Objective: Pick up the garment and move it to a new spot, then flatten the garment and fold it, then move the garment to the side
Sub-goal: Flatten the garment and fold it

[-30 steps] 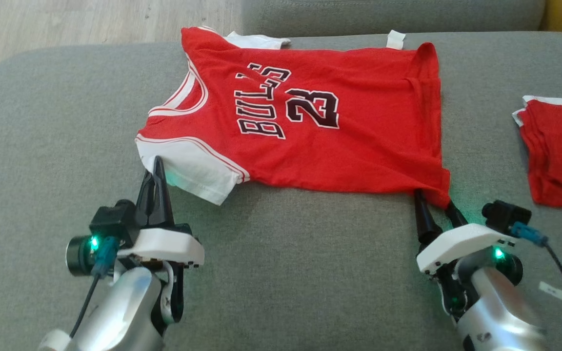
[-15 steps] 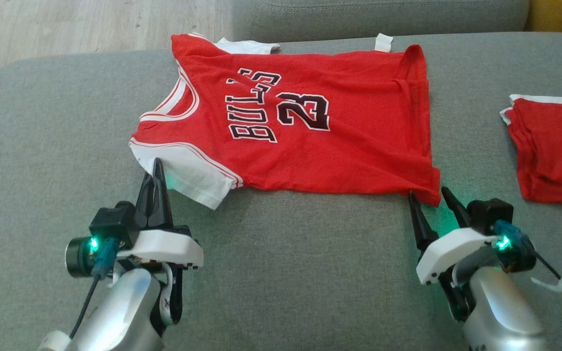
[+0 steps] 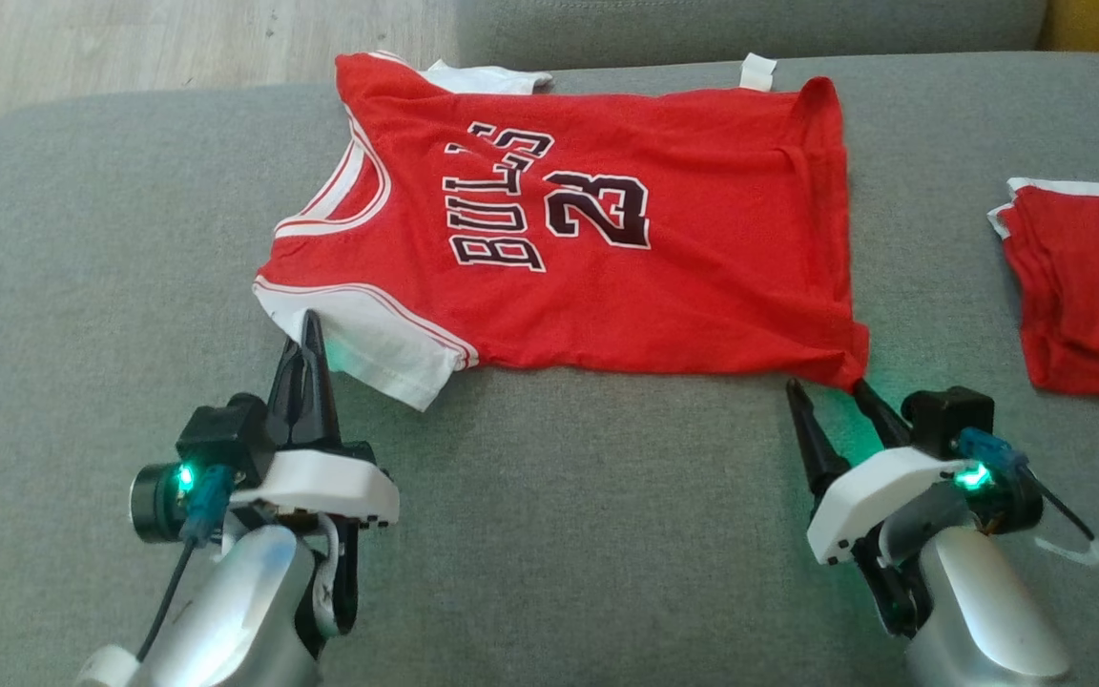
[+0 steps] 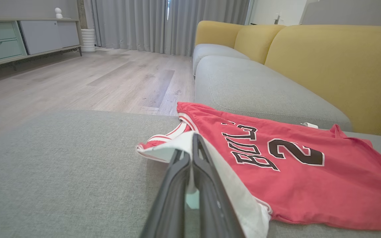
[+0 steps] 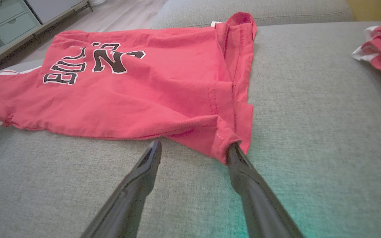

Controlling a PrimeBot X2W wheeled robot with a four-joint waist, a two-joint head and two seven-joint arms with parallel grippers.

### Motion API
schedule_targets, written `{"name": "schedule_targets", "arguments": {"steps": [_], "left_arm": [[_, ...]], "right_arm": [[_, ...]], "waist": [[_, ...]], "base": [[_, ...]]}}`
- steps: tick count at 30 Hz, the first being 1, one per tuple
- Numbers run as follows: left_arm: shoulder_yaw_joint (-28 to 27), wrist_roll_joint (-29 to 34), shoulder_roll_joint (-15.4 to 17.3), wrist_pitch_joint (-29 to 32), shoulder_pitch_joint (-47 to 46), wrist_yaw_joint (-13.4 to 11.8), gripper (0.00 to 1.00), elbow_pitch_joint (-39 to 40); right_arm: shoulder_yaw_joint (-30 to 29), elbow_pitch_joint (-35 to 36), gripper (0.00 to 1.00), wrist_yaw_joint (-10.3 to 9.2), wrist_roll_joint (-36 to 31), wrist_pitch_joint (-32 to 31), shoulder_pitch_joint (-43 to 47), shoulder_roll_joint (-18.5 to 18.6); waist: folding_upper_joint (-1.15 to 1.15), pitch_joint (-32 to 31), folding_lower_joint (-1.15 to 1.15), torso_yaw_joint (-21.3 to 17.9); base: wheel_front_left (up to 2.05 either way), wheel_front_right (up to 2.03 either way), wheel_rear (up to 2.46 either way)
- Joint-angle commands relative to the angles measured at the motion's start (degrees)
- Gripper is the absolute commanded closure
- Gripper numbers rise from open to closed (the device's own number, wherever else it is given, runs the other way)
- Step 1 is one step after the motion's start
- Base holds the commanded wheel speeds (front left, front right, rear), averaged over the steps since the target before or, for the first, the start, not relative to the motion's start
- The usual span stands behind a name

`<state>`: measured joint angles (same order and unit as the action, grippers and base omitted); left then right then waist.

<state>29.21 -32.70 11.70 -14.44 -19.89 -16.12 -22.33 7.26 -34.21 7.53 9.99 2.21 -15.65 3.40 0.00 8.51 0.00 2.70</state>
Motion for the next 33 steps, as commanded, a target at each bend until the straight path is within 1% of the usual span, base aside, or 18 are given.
{"name": "schedule_targets", "arguments": {"steps": [1, 4, 9, 14, 19, 21, 24, 27, 30, 33], "left_arm": [[-2.2, 0.3, 0.7, -0.6, -2.6, -0.1, 1.00, 1.2], [-2.3, 0.2, 0.8, -0.6, -2.8, -0.1, 1.00, 1.1], [-3.1, 0.2, 1.2, -0.6, -2.6, -0.1, 1.00, 1.5], [-4.7, 0.6, 2.1, -0.6, -2.4, -0.2, 1.00, 4.0], [-6.4, 0.8, 3.6, -0.5, -3.5, -0.1, 1.00, 8.0], [-6.7, 0.7, 4.0, -0.5, -4.0, -0.1, 1.00, 9.1], [-8.4, -0.5, 4.8, 0.0, -6.2, 0.4, 1.00, 13.2], [-10.6, -1.4, 6.0, 1.0, -9.9, 0.4, 1.00, 18.0], [-13.0, -2.2, 7.4, 2.4, -14.1, -0.1, 1.00, 23.3], [-14.7, -1.9, 8.9, 4.2, -17.7, -1.2, 1.00, 29.4]], "right_arm": [[1.5, 2.4, 1.00, -0.04, -0.4, -0.3, -0.1, -0.5], [1.3, 3.4, 1.00, -0.04, -0.8, -0.6, 0.3, -0.5], [0.4, 6.2, 1.00, -0.04, -2.3, 0.6, 1.1, -0.5], [-0.1, 11.1, 1.00, -0.04, -5.3, 1.9, 1.7, -0.5], [0.0, 17.4, 1.00, -0.04, -8.6, 1.9, 0.9, -0.5], [0.0, 18.8, 1.00, -0.04, -9.1, 1.8, 0.4, -0.3], [0.7, 23.4, 1.00, -0.04, -9.8, 1.7, -1.9, 1.6], [0.9, 28.2, 1.00, -0.04, -9.7, 2.0, -5.7, 4.9], [1.8, 32.9, 1.00, -0.04, -9.3, 2.2, -10.1, 8.7], [2.6, 37.8, 1.00, -0.04, -8.2, 1.1, -13.8, 11.8]], "waist": [[0.00, 0.1, 0.00, 0.1], [0.00, 0.0, 0.00, 0.3], [0.00, -0.8, 0.00, 0.2], [0.00, -1.9, 0.00, -0.3], [0.00, -3.1, 0.00, -0.7], [0.00, -3.4, 0.00, -0.8], [0.00, -4.6, 0.00, -1.1], [0.00, -6.1, 0.00, -1.5], [0.00, -7.8, 0.00, -2.1], [0.00, -9.3, 0.00, -2.8]], "base": [[0.00, 0.00, 0.00], [0.00, 0.00, 0.00], [0.00, 0.00, 0.00], [0.00, 0.00, 0.00], [0.00, 0.00, 0.00], [0.00, 0.00, 0.00], [0.00, 0.00, 0.00], [0.00, 0.00, 0.00], [0.00, 0.00, 0.00], [0.00, 0.00, 0.00]]}}
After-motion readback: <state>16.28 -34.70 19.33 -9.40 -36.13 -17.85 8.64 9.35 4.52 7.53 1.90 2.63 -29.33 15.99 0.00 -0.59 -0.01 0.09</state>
